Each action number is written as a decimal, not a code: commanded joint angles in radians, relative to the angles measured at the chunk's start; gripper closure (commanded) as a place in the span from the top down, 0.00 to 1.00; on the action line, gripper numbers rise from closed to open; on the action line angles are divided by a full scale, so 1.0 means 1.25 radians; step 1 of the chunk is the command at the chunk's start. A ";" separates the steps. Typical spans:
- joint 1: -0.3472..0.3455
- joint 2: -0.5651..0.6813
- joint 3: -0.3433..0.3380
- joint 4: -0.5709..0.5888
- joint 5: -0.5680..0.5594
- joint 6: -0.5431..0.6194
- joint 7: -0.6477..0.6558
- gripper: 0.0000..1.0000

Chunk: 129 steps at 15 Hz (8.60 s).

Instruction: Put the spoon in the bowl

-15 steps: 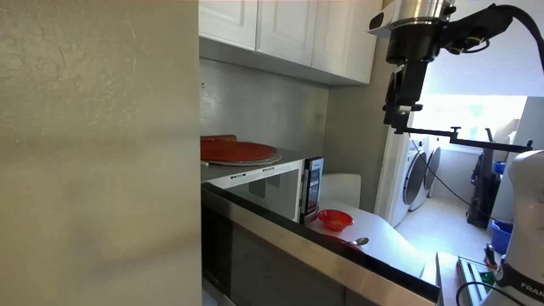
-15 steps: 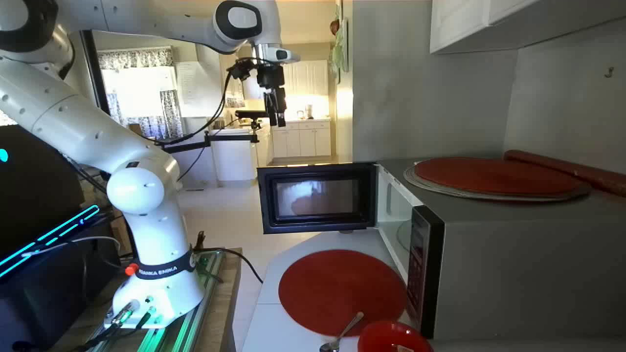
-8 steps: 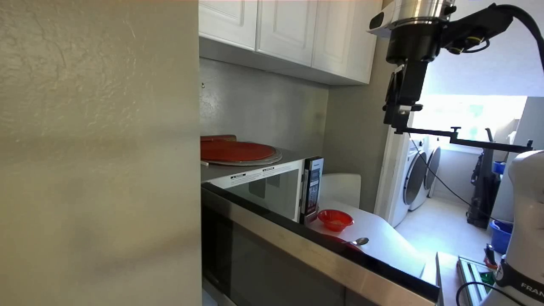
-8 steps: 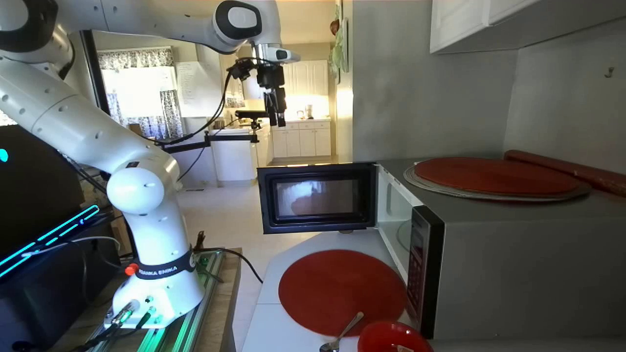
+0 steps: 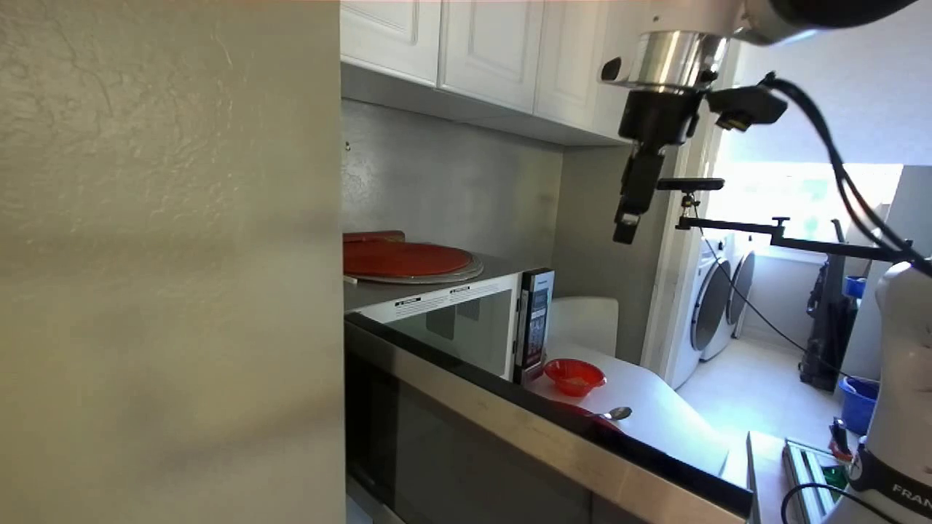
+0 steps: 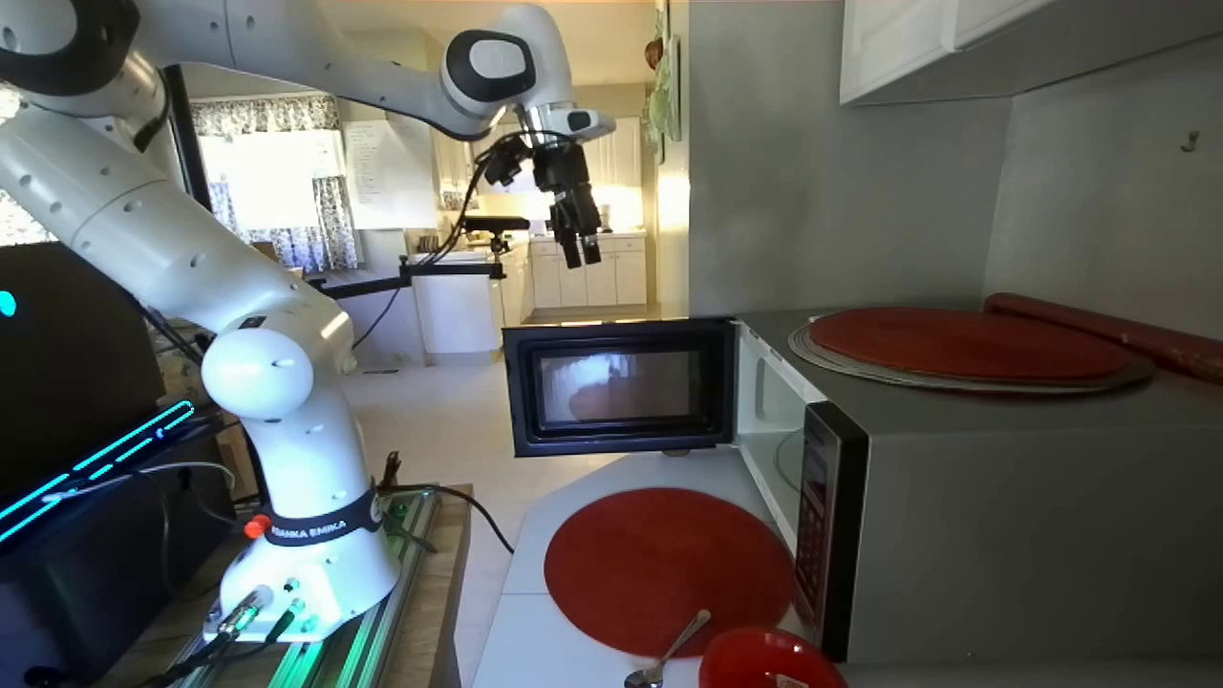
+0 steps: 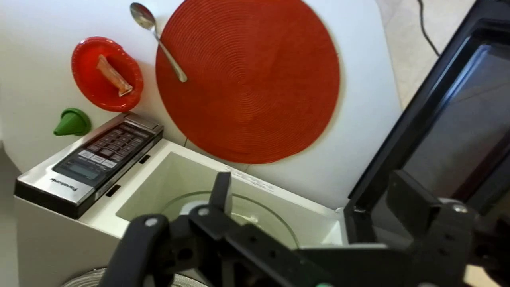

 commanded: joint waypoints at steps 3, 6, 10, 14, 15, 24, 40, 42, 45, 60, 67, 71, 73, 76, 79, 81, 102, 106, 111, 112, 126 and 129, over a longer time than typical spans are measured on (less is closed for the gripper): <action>-0.091 0.160 0.000 -0.052 -0.215 0.153 0.020 1.00; -0.136 0.260 -0.013 -0.064 -0.349 0.197 0.039 1.00; -0.172 0.369 -0.045 -0.061 -0.507 0.157 0.107 1.00; -0.142 0.387 -0.097 -0.070 -0.497 0.141 0.091 1.00; -0.143 0.394 -0.101 -0.070 -0.498 0.140 0.091 1.00; -0.164 0.495 -0.177 -0.028 -0.494 0.200 0.023 1.00; -0.187 0.641 -0.269 -0.077 -0.459 0.417 -0.272 1.00; -0.191 0.644 -0.267 -0.094 -0.437 0.418 -0.322 1.00; -0.177 0.644 -0.269 -0.086 -0.468 0.395 -0.295 1.00; -0.215 0.676 -0.241 -0.094 -0.141 0.515 -0.670 1.00; -0.257 0.768 -0.236 -0.095 -0.091 0.683 -0.675 1.00; -0.278 0.826 -0.225 -0.081 -0.099 0.741 -0.662 1.00; -0.291 0.843 -0.218 -0.074 -0.099 0.758 -0.659 1.00; -0.306 0.855 -0.207 -0.070 -0.103 0.774 -0.656 1.00; -0.312 0.862 -0.201 -0.066 -0.107 0.780 -0.653 1.00; -0.313 0.865 -0.199 -0.063 -0.108 0.779 -0.652 1.00; -0.363 0.883 -0.151 -0.032 -0.084 0.757 -0.670 0.58; -0.366 0.883 -0.148 -0.028 -0.082 0.758 -0.670 0.32; -0.368 0.883 -0.148 -0.025 -0.081 0.758 -0.670 0.14; -0.368 0.884 -0.148 -0.024 -0.081 0.758 -0.670 0.03; -0.372 0.783 -0.093 -0.062 -0.053 0.716 -0.718 0.04; -0.370 0.740 -0.062 -0.060 -0.028 0.673 -0.803 0.04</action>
